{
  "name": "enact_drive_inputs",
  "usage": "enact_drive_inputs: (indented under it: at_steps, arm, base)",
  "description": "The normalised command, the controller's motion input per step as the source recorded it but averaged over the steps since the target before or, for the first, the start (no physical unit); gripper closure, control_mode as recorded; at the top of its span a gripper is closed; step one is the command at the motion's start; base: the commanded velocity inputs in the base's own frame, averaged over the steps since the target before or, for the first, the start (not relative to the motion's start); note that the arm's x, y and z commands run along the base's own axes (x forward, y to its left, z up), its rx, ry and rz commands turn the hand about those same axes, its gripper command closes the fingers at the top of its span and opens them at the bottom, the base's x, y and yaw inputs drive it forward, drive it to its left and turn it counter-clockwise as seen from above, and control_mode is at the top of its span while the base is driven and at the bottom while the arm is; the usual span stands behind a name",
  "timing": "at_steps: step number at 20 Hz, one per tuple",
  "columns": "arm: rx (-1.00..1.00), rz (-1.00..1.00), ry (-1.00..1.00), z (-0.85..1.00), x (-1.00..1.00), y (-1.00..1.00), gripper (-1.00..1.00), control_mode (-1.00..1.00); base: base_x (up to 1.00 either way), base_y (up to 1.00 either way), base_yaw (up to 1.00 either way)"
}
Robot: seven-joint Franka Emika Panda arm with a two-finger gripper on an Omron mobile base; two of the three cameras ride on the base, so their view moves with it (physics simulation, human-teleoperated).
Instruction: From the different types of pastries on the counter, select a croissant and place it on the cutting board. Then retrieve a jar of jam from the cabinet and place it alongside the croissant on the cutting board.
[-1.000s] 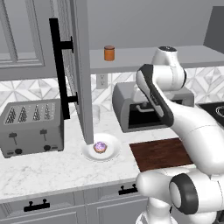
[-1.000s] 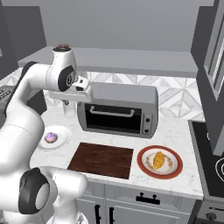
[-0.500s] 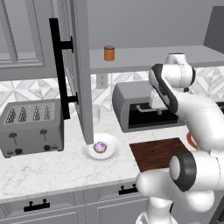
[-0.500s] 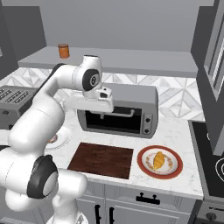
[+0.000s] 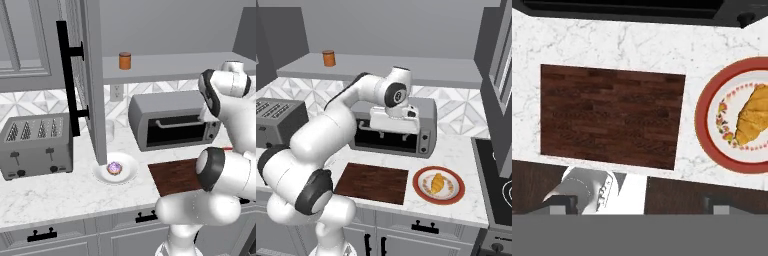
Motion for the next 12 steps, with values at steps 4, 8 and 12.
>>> enact_drive_inputs:
  at_steps: [4, 8, 12]
  arm:
    - [0.11, 0.00, -0.27, -0.35, 0.00, -1.00, -1.00, -1.00]
    - [0.06, 0.01, -0.27, -0.45, 0.00, -0.94, -1.00, -1.00]
    - [-0.21, 0.07, 0.00, -0.65, 0.00, -0.67, -1.00, -1.00]
  base:
    - [0.00, 0.00, 0.00]
    - [0.00, 0.00, 0.00]
    - [0.00, 0.00, 0.00]
